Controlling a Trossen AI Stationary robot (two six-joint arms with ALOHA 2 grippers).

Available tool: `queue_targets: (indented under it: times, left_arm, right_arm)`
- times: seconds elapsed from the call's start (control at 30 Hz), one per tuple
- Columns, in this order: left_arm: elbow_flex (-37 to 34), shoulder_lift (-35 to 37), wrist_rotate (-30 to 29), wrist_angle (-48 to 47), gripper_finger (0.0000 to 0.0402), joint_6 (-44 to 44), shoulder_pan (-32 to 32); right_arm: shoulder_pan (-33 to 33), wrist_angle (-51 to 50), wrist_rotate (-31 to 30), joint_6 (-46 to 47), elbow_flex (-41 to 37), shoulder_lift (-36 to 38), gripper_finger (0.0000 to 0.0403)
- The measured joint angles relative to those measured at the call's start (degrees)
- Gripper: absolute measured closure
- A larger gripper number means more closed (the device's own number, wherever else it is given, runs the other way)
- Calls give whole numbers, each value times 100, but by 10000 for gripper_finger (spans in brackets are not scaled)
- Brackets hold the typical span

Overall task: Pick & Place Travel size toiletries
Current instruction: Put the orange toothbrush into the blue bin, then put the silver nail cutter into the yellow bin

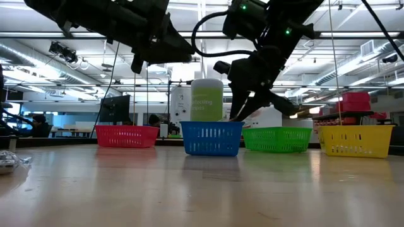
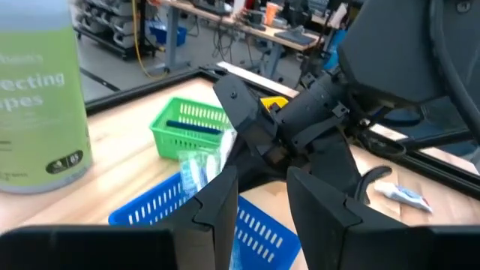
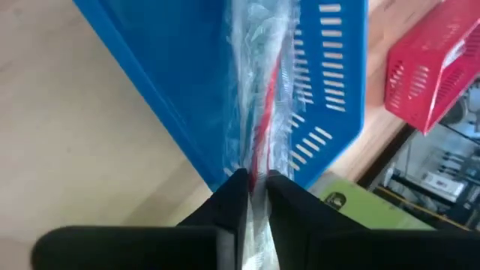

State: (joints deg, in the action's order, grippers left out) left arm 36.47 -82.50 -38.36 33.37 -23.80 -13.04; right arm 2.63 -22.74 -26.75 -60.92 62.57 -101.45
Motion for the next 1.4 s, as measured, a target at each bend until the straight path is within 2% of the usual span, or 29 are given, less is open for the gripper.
queue_targets:
  times: [0.27,0.37,0.47,0.7,0.97,1.1,1.23,1.4]
  left_arm:
    - [0,-2,70,-168,276,-248,14]
    - [0,-2,69,-208,276,-285,14]
    - [0,-2,69,-249,276,-296,14]
    - [0,-6,69,-304,276,-300,14]
    - [0,-6,62,-273,276,-185,14]
    - [0,-7,92,-298,276,-101,12]
    - [0,-11,380,-298,276,-99,12]
    - [0,-11,644,-290,276,-84,-103]
  right_arm:
    - [9,394,181,54,0,28,265]
    - [20,467,505,301,0,28,243]
    - [90,417,784,624,0,28,226]
    - [426,470,712,1373,0,137,205]
    - [980,677,947,3060,0,621,207]
    - [1180,629,1273,4595,0,921,208]
    - [1328,496,1665,5789,-73,1038,211]
    - [1521,497,1845,6643,-271,1038,216]
